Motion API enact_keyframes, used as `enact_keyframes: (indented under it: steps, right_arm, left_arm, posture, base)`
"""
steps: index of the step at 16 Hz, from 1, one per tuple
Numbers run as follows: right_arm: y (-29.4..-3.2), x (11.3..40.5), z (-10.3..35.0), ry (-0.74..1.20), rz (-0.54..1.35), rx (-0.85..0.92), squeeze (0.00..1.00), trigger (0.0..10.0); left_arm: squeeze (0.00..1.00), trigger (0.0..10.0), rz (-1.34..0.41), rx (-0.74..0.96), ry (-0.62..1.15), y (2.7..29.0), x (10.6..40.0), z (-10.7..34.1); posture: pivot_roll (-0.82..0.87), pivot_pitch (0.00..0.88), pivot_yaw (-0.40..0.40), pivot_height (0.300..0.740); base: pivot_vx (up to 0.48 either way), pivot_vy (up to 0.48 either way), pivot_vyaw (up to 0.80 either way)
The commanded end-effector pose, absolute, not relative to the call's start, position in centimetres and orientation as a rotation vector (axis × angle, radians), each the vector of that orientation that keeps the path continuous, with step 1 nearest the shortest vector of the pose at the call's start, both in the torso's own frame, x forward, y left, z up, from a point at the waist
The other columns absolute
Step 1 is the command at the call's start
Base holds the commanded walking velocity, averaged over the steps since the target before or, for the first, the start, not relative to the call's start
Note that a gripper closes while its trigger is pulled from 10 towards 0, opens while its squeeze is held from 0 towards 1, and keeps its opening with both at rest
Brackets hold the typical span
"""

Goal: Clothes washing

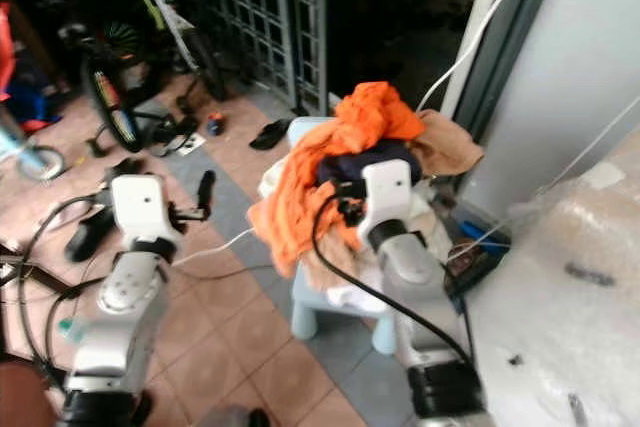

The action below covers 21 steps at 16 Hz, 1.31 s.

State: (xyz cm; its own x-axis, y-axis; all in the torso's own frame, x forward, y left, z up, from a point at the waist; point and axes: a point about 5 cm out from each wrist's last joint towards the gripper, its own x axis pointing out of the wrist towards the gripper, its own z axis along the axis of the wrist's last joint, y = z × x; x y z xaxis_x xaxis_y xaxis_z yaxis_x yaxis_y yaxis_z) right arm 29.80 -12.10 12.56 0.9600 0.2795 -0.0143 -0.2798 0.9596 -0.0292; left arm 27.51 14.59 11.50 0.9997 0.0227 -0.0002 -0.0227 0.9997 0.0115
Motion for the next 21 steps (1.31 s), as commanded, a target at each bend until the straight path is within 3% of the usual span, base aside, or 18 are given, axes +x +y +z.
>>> enact_keyframes:
  steps: [1,5,12,15,21]
  right_arm:
    - [-13.0,30.0,12.5,0.006,0.229,-0.060,0.00,10.0]
    - [-13.7,30.5,12.2,0.013,0.171,-0.085,0.00,10.0]
    - [-13.2,30.4,10.7,0.082,0.226,-0.068,0.00,10.0]
    - [-12.9,31.0,10.2,0.113,0.246,-0.086,0.00,10.0]
    - [-13.9,32.9,11.0,0.157,0.185,-0.065,0.00,10.0]
  left_arm:
    - [0.00,10.0,0.004,0.005,-0.001,14.1,27.6,11.7]
    - [0.00,10.0,0.013,0.009,0.006,14.3,27.4,11.5]
    - [0.00,10.0,0.035,0.012,0.040,15.0,26.8,10.9]
    - [0.00,10.0,0.049,0.013,0.060,15.4,26.4,10.7]
    - [0.00,10.0,0.038,0.020,0.061,15.1,26.7,11.3]
  posture:
    - [-0.01,0.019,0.068,0.740]
    - [-0.01,0.005,0.076,0.740]
    - [0.01,0.006,0.060,0.740]
    - [0.03,0.013,0.055,0.740]
    - [0.04,0.062,0.069,0.740]
  base:
    - [0.386,0.000,0.00]
    - [0.383,0.000,0.00]
    - [0.310,0.050,0.00]
    - [0.000,0.352,0.00]
    - [0.000,0.000,0.00]
